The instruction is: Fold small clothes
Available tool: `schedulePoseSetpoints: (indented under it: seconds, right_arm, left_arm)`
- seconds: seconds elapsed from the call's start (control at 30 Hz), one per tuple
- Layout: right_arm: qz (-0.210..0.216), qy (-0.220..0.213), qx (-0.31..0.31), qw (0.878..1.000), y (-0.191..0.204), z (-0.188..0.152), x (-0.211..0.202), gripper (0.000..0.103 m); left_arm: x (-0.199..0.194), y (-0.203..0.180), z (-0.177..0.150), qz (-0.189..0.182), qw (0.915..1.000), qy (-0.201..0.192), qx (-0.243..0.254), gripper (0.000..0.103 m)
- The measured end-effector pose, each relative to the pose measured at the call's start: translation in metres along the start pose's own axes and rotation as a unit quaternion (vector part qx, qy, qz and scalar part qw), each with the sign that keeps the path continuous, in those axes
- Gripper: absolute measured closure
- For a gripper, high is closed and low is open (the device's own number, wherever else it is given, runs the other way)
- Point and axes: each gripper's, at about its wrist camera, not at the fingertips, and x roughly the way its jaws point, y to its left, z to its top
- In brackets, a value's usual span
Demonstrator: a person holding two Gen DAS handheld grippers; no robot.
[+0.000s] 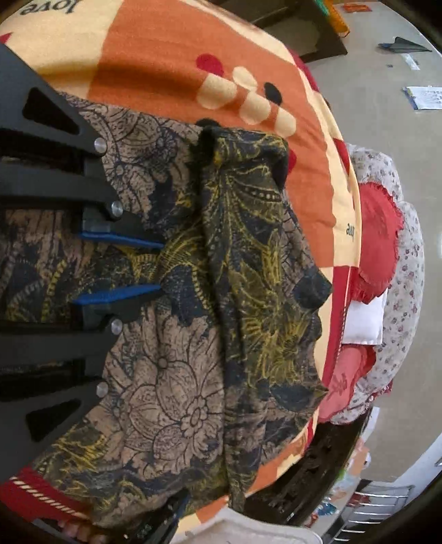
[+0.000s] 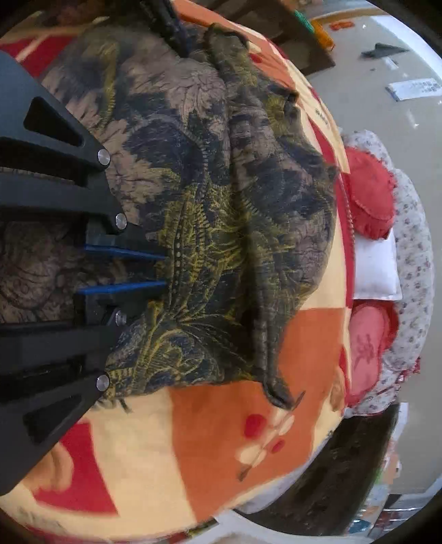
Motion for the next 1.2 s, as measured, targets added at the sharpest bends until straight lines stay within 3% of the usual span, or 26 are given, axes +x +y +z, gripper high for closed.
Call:
schedulePoseSetpoints:
  seconds: [0.13,0.33,1.2]
  right_arm:
    - [0.029,-0.001,0.027,0.999,-0.013,-0.001,0.005,0.080]
    - [0.010,-0.002,0.008,1.000,-0.006,0.000,0.005,0.080]
    - [0.003,-0.003,0.001,1.000,-0.002,-0.003,0.000,0.080]
  left_arm:
    - [0.000,-0.006,0.000,0.010,0.9999,-0.002,0.006,0.078]
    - [0.000,-0.001,0.000,0.003,1.0000,-0.004,-0.002,0.078]
    - [0.000,0.003,0.000,-0.007,0.9999,-0.005,-0.009,0.079]
